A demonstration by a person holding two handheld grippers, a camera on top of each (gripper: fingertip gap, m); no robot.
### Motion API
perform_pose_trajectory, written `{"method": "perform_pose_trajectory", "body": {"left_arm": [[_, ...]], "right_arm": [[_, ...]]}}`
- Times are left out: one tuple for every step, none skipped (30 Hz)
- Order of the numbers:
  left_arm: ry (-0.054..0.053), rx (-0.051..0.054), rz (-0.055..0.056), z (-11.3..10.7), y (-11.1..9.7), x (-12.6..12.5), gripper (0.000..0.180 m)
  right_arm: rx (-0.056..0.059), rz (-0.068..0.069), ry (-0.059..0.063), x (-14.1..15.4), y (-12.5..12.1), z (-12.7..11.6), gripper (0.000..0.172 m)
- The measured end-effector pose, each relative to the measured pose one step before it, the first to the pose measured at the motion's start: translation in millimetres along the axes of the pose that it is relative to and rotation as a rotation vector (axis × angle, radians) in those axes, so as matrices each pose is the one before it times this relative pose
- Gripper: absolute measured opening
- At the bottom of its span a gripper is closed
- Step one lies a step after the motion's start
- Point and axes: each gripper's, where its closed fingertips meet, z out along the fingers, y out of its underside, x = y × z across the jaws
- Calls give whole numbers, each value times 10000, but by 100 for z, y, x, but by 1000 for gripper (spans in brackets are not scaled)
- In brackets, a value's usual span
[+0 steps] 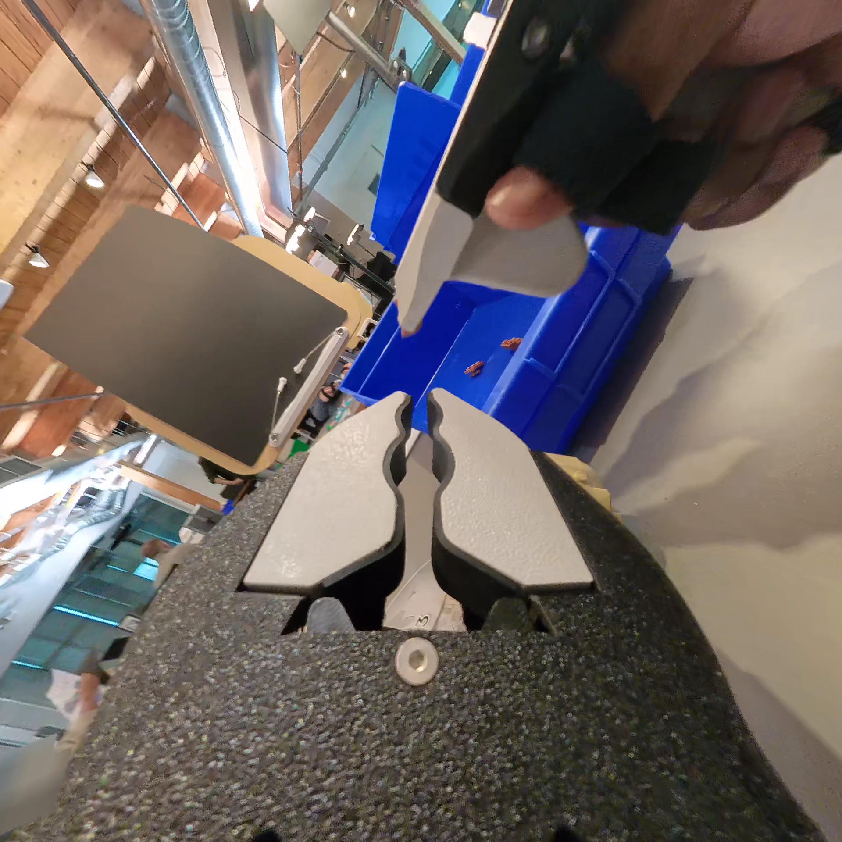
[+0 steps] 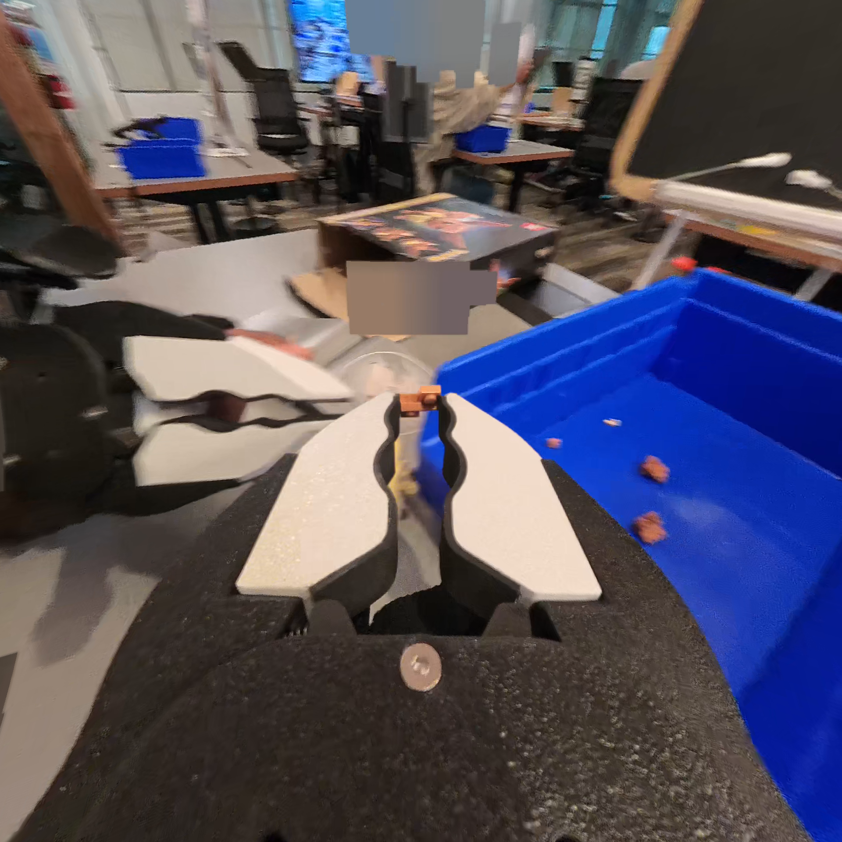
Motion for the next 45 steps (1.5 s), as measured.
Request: {"method": "perform_pose_trajectory", "body": {"left_arm": [[66,22,-282,-14,71,-144,5],[72,28,-264,-22,73,-131,5],[59,-8,-242,-15,114,-169,5],[69,-18,-241,-22,128,-197,5],[82,30,-261,-66,53,-248,5],[125,108,-293,-114,-29,-288,5],[178,125,-353,-153,-69,-342,5],[205,129,-434,-158,-45,-413,5],[308,137,-494,-134,11,-338,6],[377,45,-549,-106,147,-295,6],[403,41,-554,-95,198,-294,7],[465,32,-563,-127,217,-236,9],[496,-46,-553,-154,363,-190,10],[525,-153,-530,-166,546,-144,12],[432,-192,-469,-186,611,-219,13],[170,-133,-353,-223,506,-471,15],[51,-87,-223,-218,436,-520,15],[75,-113,-160,-178,408,-392,16],[177,-191,-156,-131,483,-162,17],[257,-234,-159,-49,556,20,18],[217,-303,-158,-9,634,55,19],[63,-261,-82,30,464,-62,21],[-32,-132,30,33,266,-80,21],[-49,-69,62,56,137,-29,21],[-13,-60,23,81,118,34,21],[16,-59,-15,114,116,90,21],[-3,-55,-14,128,141,49,21],[-29,-41,0,119,126,25,21],[-19,-68,20,107,123,40,21],[-31,-11,26,91,38,18,21],[-25,-4,4,66,12,19,21],[-35,-11,2,39,21,-5,21],[-34,7,20,22,-26,1,21],[-33,27,18,-3,-66,-10,21],[-42,40,6,-3,-76,-34,21],[-41,41,-7,-1,-75,-43,21],[-41,30,-25,18,-46,-47,20],[-35,20,-34,46,-24,-40,20],[-8,5,-18,47,-4,16,20],[-3,-6,8,41,13,44,20],[-35,7,26,36,-11,8,20],[-30,10,30,25,-22,20,20],[-22,0,18,15,-18,28,20],[-23,24,7,-6,-64,20,20],[-8,52,3,-29,-129,45,19]], "right_arm": [[-192,19,770,1775,-95,152,16],[-240,-7,618,1515,-10,260,16],[-194,-5,427,1118,4,267,16],[-92,14,308,805,-35,188,22],[-46,6,195,504,61,32,25],[-25,-21,88,221,179,-111,26],[65,-24,39,70,115,-226,28],[93,-41,25,-32,104,-301,28],[56,-113,-34,-192,176,-322,28],[-10,-178,-28,-256,268,-297,29],[30,-238,-40,-332,226,-298,30],[134,-304,-204,-662,124,-314,30],[103,-340,-364,-974,199,-253,29],[-22,-319,-381,-1058,397,-131,26],[-148,-226,-229,-842,612,42,25],[-234,-144,-116,-631,758,185,25],[-217,-107,-155,-611,704,241,25],[-127,-75,-209,-628,536,232,25],[-61,-30,-217,-589,397,206,25],[-51,13,-195,-503,354,203,25],[-101,16,-170,-436,391,208,25],[-132,-27,-91,-296,389,182,25],[-74,-61,1,-137,266,129,25],[-27,-63,28,-70,151,65,25],[13,-32,34,-14,41,8,25],[37,26,46,64,-26,-12,25],[42,68,23,65,-41,-5,23],[44,55,5,61,-32,-27,20],[41,16,31,77,-29,-31,15],[86,-26,94,161,-134,-68,13],[144,-63,127,201,-263,-142,10],[196,-76,125,211,-379,-194,7],[197,-53,101,219,-445,-203,7],[242,-58,94,256,-561,-248,7],[320,-115,186,482,-755,-304,7],[331,-233,424,977,-889,-309,7],[258,-300,640,1472,-888,-221,8],[91,-218,661,1667,-695,-24,8],[-159,-86,594,1650,-323,245,11],[-411,-58,376,1271,68,485,19],[-469,-62,112,745,260,556,27],[-305,8,44,461,186,414,31],[-87,41,63,319,29,228,35],[145,37,35,134,-196,12,36],[214,103,30,58,-257,-96,36]]}}
